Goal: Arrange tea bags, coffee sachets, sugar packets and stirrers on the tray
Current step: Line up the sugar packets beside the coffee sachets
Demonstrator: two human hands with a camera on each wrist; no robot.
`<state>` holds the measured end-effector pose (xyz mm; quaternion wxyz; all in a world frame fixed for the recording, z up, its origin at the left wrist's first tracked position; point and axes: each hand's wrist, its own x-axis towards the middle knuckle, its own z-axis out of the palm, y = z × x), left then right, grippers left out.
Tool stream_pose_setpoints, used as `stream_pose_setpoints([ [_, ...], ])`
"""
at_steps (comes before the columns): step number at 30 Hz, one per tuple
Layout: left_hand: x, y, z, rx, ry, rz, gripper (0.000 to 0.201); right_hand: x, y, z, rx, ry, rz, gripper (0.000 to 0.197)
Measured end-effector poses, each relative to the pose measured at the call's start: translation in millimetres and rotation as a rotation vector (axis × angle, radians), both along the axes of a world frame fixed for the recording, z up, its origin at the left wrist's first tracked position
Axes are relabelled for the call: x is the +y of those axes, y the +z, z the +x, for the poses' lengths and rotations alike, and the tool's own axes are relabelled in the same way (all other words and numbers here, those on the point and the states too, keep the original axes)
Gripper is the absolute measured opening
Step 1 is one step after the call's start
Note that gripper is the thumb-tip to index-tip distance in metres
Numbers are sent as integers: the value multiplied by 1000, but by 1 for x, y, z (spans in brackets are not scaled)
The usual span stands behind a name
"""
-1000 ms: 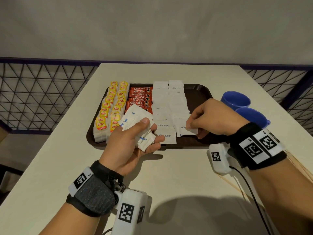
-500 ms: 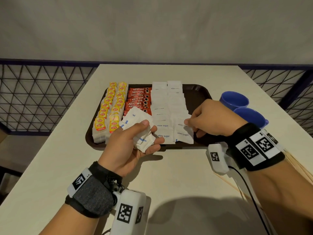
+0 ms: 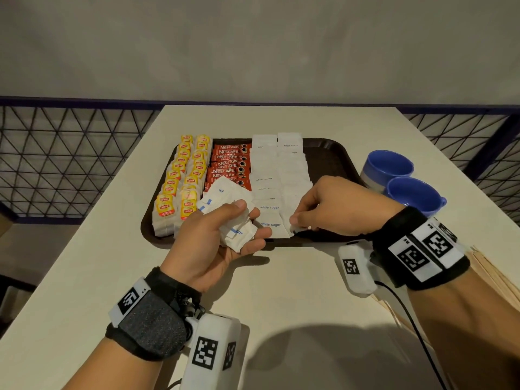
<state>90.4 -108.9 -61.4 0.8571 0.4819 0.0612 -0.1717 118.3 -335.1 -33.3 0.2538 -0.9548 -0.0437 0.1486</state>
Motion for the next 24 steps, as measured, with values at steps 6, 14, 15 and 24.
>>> stream_pose_setpoints([
  [6, 1, 2, -1, 68, -16, -23, 33, -1, 1, -1, -27, 49, 46, 12],
  [14, 3, 2, -1, 90, -38, -59, 27, 1, 1, -2, 6, 45, -20, 20],
  [15, 3, 2, -1, 90, -42, -62, 27, 0, 1, -2, 9, 49, -21, 20],
  [24, 4, 2, -4, 59, -209, -146, 43, 9, 19, -11, -184, -5, 171, 12],
])
